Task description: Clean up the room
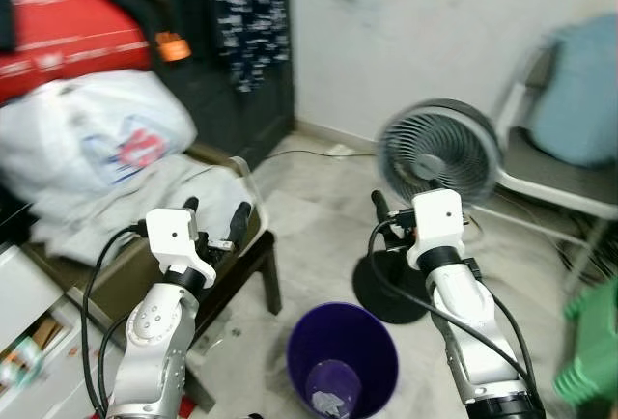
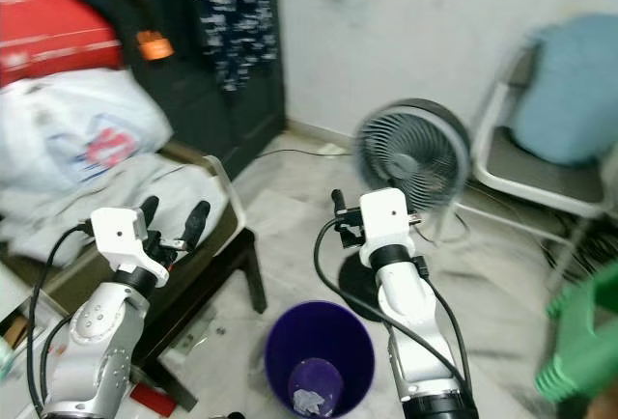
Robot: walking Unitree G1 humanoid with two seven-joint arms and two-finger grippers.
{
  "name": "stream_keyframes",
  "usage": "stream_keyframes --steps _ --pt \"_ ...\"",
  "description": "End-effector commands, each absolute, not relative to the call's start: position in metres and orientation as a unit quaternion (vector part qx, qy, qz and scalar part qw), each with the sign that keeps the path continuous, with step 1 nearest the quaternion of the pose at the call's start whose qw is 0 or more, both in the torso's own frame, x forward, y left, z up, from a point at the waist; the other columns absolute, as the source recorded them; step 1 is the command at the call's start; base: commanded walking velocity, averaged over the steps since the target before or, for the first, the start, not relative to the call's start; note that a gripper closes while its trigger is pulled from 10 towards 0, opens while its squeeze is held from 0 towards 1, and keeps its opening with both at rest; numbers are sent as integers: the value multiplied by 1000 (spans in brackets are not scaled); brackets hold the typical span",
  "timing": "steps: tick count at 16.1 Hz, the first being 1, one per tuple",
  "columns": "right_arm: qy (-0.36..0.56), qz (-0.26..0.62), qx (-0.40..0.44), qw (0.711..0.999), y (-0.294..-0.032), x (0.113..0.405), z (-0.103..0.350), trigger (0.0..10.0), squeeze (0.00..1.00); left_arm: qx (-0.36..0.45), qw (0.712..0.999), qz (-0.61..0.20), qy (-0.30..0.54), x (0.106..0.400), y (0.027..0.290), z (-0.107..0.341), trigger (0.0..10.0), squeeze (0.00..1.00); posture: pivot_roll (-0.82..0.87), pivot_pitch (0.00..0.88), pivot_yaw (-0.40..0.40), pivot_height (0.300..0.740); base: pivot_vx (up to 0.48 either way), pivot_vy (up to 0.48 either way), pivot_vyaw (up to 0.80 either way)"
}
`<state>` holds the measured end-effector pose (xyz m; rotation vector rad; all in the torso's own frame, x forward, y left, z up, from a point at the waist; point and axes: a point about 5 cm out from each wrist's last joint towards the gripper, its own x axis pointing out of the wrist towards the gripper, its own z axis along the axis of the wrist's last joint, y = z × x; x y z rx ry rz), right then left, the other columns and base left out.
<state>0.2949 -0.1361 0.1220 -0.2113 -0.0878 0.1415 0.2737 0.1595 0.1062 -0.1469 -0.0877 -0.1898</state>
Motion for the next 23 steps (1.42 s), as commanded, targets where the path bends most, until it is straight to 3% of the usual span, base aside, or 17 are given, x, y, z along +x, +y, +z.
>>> stream_keyframes --steps 1,23 --pt "-44 74 -107 991 -135 295 122 10000 0 -75 993 -86 -39 272 161 106 10000 0 -151 0 31 740 0 0 775" --pt "-40 92 -105 989 -131 298 119 10000 0 -52 997 -58 -20 277 159 104 10000 0 -150 0 24 740 0 0 678"
